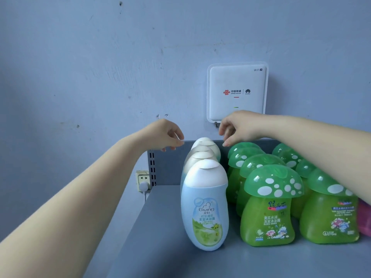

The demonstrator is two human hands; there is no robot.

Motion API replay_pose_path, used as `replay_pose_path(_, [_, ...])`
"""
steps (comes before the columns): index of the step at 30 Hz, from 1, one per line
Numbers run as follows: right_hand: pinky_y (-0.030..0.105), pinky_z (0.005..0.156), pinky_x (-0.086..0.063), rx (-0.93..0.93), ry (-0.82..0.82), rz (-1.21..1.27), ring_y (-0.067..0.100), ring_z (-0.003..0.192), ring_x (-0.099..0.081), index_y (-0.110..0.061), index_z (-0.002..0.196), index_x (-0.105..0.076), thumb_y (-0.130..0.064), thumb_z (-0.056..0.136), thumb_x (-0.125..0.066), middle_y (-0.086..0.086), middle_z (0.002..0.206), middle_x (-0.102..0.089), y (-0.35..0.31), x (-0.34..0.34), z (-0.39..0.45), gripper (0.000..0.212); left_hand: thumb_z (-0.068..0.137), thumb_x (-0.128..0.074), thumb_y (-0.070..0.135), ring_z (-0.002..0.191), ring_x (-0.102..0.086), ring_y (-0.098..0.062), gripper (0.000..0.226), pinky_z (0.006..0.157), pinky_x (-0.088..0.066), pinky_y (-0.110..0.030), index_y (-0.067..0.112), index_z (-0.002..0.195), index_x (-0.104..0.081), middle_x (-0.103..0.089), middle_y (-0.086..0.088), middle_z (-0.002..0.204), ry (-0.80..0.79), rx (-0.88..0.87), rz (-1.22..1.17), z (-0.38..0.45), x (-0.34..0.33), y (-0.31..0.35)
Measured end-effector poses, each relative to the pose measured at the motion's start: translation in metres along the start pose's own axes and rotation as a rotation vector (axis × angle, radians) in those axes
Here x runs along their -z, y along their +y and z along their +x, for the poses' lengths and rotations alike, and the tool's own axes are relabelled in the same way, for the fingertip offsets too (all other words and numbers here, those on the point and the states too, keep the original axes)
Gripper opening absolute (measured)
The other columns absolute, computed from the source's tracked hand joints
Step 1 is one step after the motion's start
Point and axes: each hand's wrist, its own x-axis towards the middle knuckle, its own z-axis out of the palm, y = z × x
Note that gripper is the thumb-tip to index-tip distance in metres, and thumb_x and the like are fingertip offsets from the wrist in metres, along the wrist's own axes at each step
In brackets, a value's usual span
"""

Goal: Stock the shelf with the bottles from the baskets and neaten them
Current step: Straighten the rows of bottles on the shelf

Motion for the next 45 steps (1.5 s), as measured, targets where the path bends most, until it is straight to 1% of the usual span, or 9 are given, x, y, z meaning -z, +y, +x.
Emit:
replay_pose_path(6, [0.013, 0.066, -0.042, -0.019, -0.073, -0.030, 0.012, 0.082, -0.060, -0.011, 0.109, -0.060, -0.022, 0.082, -0.071, -0.002, 0.104, -0.071, 0.006, -0.019, 0.023, 0.031, 0.086, -0.062, 0.015, 0.090, -0.067, -0.016, 0.015, 0.074, -0.056, -0.029, 0.016, 0.100, -0.067, -0.071, 0.001, 0.094, -0.086, -0.018, -0.026, 0.021, -0.031, -0.016])
replay_pose_path(9, [0.019, 0.069, -0.044, -0.012, -0.103, -0.054, 0.012, 0.083, -0.059, -0.011, 0.108, -0.061, -0.023, 0.081, -0.072, -0.003, 0.100, -0.070, 0.006, -0.026, 0.028, 0.031, 0.084, -0.058, 0.009, 0.085, -0.063, -0.013, 0.020, 0.078, -0.056, -0.030, 0.018, 0.101, -0.066, -0.069, 0.010, 0.086, -0.115, -0.034, -0.059, 0.027, -0.043, -0.020])
replay_pose_path(12, [0.027, 0.074, -0.047, 0.008, -0.127, -0.105, 0.014, 0.077, -0.058, -0.011, 0.097, -0.065, -0.028, 0.078, -0.074, -0.005, 0.085, -0.067, 0.007, -0.033, 0.034, 0.027, 0.084, -0.056, 0.004, 0.090, -0.065, -0.019, 0.024, 0.078, -0.053, -0.028, 0.021, 0.099, -0.064, -0.069, 0.005, 0.091, -0.113, -0.060, -0.065, 0.032, -0.051, -0.023])
replay_pose_path(19, [0.026, 0.061, -0.036, 0.035, -0.205, -0.080, 0.014, 0.067, -0.048, -0.003, 0.095, -0.065, -0.029, 0.076, -0.075, 0.012, 0.082, -0.070, 0.011, -0.045, 0.045, 0.033, 0.084, -0.063, 0.006, 0.095, -0.067, -0.013, 0.025, 0.068, -0.050, -0.008, 0.019, 0.105, -0.063, -0.071, 0.002, 0.101, -0.153, -0.104, -0.156, 0.038, -0.060, -0.038])
replay_pose_path(26, [0.027, 0.056, -0.030, 0.072, -0.229, -0.098, 0.016, 0.060, -0.038, -0.002, 0.083, -0.060, -0.023, 0.076, -0.072, -0.003, 0.058, -0.049, 0.008, -0.047, 0.056, 0.024, 0.086, -0.062, 0.007, 0.093, -0.066, -0.010, 0.027, 0.074, -0.051, -0.015, 0.013, 0.112, -0.061, -0.069, 0.003, 0.106, -0.137, -0.107, -0.228, 0.034, -0.062, -0.048])
replay_pose_path(30, [0.027, 0.064, -0.041, 0.097, -0.229, -0.041, 0.011, 0.064, -0.050, -0.004, 0.095, -0.064, -0.017, 0.079, -0.068, 0.008, 0.075, -0.069, 0.007, -0.038, 0.060, 0.021, 0.085, -0.065, 0.011, 0.101, -0.065, -0.015, 0.029, 0.086, -0.052, -0.029, 0.011, 0.113, -0.059, -0.069, 0.003, 0.108, -0.163, -0.101, -0.200, 0.034, -0.063, -0.048])
replay_pose_path(34, [0.030, 0.077, -0.049, 0.116, -0.245, 0.009, 0.003, 0.065, -0.058, -0.008, 0.094, -0.066, -0.022, 0.080, -0.069, -0.002, 0.081, -0.074, 0.011, -0.034, 0.062, 0.020, 0.086, -0.063, 0.010, 0.101, -0.065, -0.014, 0.030, 0.076, -0.051, -0.014, 0.013, 0.115, -0.059, -0.069, 0.007, 0.108, -0.157, -0.091, -0.207, 0.036, -0.064, -0.047])
replay_pose_path(37, [0.032, 0.084, -0.049, 0.112, -0.258, 0.028, 0.004, 0.073, -0.061, -0.007, 0.101, -0.064, -0.020, 0.082, -0.067, 0.000, 0.087, -0.075, 0.012, -0.039, 0.063, 0.023, 0.086, -0.062, 0.009, 0.102, -0.065, -0.014, 0.028, 0.077, -0.052, -0.017, 0.011, 0.114, -0.059, -0.069, 0.005, 0.109, -0.147, -0.090, -0.236, 0.034, -0.065, -0.049])
replay_pose_path(45, [0.025, 0.065, -0.041, 0.122, -0.246, -0.009, -0.003, 0.052, -0.049, -0.010, 0.092, -0.061, -0.014, 0.084, -0.063, -0.009, 0.069, -0.067, 0.010, -0.045, 0.066, 0.010, 0.084, -0.066, 0.012, 0.098, -0.066, -0.015, 0.027, 0.081, -0.053, -0.025, 0.014, 0.110, -0.061, -0.069, 0.002, 0.105, -0.158, -0.105, -0.242, 0.034, -0.060, -0.053])
